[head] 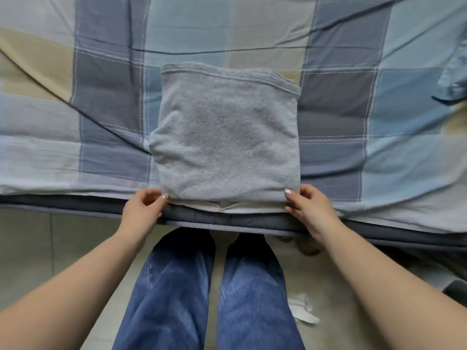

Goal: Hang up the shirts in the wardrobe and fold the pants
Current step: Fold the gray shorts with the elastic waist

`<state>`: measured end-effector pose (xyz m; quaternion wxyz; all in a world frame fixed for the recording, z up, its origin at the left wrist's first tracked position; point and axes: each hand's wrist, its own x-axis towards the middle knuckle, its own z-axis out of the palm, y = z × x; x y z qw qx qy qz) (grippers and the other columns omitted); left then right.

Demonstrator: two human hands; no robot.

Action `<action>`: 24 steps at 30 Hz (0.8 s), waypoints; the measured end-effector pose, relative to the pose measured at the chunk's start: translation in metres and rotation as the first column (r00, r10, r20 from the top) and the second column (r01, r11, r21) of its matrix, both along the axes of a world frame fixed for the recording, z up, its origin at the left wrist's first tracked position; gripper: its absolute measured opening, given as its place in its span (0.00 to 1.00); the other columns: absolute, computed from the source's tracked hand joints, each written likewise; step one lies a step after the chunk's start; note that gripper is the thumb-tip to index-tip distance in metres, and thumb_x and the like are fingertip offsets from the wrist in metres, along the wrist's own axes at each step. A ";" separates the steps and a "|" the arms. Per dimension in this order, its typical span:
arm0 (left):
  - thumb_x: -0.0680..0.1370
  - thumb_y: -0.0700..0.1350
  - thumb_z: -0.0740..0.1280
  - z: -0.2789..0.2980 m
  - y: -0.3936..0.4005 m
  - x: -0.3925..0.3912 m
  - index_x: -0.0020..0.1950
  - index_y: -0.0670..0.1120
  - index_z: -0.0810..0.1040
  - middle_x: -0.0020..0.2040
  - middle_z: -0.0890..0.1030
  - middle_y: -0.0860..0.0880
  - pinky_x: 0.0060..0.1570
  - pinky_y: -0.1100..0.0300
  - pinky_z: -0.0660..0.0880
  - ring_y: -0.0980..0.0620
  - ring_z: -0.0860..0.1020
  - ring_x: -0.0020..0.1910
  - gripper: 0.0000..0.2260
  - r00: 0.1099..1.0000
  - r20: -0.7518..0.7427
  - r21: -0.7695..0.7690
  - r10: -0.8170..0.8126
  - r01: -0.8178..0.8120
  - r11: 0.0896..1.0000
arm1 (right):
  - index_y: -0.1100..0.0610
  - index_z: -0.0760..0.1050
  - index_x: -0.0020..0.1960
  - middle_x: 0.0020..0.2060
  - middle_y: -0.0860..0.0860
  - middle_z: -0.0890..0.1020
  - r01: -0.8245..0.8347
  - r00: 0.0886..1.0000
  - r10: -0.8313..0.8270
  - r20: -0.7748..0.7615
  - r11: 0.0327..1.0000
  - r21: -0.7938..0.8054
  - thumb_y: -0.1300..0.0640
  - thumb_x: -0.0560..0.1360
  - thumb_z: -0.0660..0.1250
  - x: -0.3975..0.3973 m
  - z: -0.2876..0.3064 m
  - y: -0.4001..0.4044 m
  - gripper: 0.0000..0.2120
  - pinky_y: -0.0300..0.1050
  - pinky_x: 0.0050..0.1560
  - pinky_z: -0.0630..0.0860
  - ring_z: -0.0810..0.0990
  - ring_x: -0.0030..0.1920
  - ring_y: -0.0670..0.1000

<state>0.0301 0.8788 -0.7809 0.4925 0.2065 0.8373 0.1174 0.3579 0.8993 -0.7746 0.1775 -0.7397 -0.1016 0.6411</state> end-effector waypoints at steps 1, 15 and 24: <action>0.76 0.43 0.70 0.003 0.003 0.002 0.52 0.46 0.74 0.48 0.78 0.47 0.48 0.58 0.73 0.53 0.76 0.45 0.08 0.993 -0.116 0.057 -0.030 0.037 0.998 | 0.54 0.75 0.47 0.48 0.53 0.80 -0.125 0.986 0.120 0.112 0.991 0.038 0.58 0.76 0.68 0.001 0.001 0.002 0.02 0.42 0.46 0.79 0.79 0.45 0.48; 0.77 0.45 0.64 -0.015 0.149 0.088 0.74 0.37 0.62 0.75 0.62 0.38 0.72 0.39 0.51 0.37 0.59 0.75 0.28 0.158 -0.644 0.203 -0.749 0.979 0.032 | 0.60 0.55 0.76 0.77 0.57 0.53 -0.965 -0.191 0.427 0.884 -0.244 -0.091 0.46 0.76 0.59 -0.071 -0.025 0.135 0.34 0.59 0.73 0.40 0.48 0.77 0.55; 0.77 0.66 0.51 -0.054 0.159 0.028 0.79 0.45 0.45 0.79 0.46 0.44 0.74 0.42 0.43 0.46 0.44 0.78 0.39 0.255 -0.573 -0.119 -0.779 0.915 0.387 | 0.57 0.39 0.77 0.77 0.53 0.42 -0.928 -0.134 0.623 0.771 0.193 -0.317 0.31 0.74 0.43 -0.020 -0.063 0.121 0.42 0.62 0.74 0.40 0.40 0.77 0.51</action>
